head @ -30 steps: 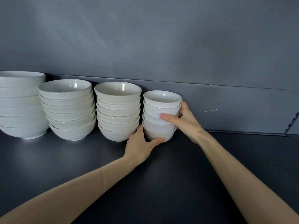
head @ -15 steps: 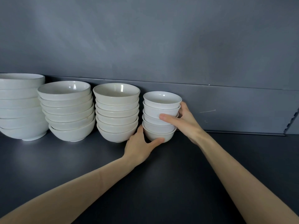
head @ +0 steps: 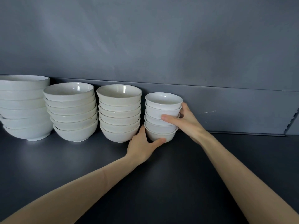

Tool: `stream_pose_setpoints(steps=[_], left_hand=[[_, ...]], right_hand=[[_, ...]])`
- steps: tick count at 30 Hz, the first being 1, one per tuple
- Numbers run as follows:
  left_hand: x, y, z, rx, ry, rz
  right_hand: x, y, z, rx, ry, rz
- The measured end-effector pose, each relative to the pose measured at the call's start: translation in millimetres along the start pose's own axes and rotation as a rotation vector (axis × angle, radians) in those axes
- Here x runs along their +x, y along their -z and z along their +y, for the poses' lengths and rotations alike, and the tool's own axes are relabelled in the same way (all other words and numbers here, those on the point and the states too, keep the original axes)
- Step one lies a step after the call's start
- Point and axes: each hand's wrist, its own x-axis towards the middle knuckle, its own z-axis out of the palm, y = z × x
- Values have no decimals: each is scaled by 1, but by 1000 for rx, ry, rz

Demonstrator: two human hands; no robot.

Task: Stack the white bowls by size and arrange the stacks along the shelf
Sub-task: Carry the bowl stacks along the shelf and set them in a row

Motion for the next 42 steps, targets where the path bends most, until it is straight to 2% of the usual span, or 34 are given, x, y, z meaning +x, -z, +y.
stream_pose_setpoints(steps=[5, 11, 19, 23, 33, 42], left_hand=[[-3, 6, 8, 59, 37, -67], [-17, 20, 17, 297, 26, -89], [-35, 28, 58, 500, -191, -259], [-37, 16, 105, 591, -396, -202], [-65, -60, 217, 681, -743, -127], [-126, -183, 311, 660, -930, -102]], right_hand=[[-5, 4, -5, -35, -16, -1], [-26, 17, -11, -176, -60, 33], [-74, 64, -27, -685, -108, 114], [-102, 101, -44, -844, -136, 179], [-202, 214, -72, -1060, -196, 483], [-320, 339, -76, -1140, -264, 580]])
